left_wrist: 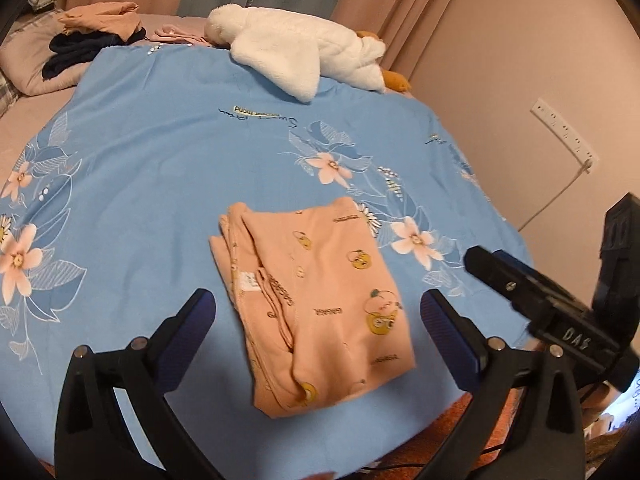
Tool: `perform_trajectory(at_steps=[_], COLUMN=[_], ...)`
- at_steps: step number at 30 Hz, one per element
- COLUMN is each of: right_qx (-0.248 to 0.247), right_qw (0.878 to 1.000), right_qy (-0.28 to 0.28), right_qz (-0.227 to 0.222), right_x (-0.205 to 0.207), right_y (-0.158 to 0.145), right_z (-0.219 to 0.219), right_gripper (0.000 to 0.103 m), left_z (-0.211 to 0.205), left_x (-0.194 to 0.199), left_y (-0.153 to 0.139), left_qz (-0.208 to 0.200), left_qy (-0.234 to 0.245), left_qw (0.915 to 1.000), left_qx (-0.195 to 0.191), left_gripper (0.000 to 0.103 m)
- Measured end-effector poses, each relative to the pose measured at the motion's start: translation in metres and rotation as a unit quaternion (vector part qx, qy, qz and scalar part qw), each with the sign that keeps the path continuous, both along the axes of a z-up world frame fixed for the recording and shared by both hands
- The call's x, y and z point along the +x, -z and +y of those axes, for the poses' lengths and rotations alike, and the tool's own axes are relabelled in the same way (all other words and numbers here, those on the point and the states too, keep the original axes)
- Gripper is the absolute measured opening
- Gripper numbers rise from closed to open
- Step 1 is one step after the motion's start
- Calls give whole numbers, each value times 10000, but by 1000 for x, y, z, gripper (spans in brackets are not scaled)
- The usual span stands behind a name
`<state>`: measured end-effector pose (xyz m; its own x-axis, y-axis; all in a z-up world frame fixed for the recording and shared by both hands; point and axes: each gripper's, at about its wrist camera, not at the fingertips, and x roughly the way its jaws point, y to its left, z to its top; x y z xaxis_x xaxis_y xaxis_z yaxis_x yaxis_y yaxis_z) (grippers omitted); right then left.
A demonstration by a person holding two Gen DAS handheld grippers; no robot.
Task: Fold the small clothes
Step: 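Open both grippers and pull them back from the folded onesie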
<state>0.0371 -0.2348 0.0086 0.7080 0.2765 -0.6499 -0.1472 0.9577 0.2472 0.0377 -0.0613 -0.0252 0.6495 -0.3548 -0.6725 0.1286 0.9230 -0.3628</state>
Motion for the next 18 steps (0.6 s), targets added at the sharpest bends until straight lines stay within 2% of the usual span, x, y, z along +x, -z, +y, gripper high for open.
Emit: perform_trajectory(at_steps=[3, 8, 18], right_qx=[14, 38, 66], right_qw=[10000, 9999, 9999], right_qy=[6, 101, 136], right_qz=[8, -22, 77], right_x=[-4, -10, -13], right_y=[0, -2, 1], right_z=[0, -3, -4], right_gripper=[89, 89, 89], left_z=[0, 5, 5], left_x=[-7, -14, -25], left_y=[-4, -4, -7], left_qz=[-77, -57, -132], left_qy=[-53, -48, -159], left_qw=[9999, 9999, 9998], left_qx=[74, -84, -4], left_gripper=[102, 102, 102])
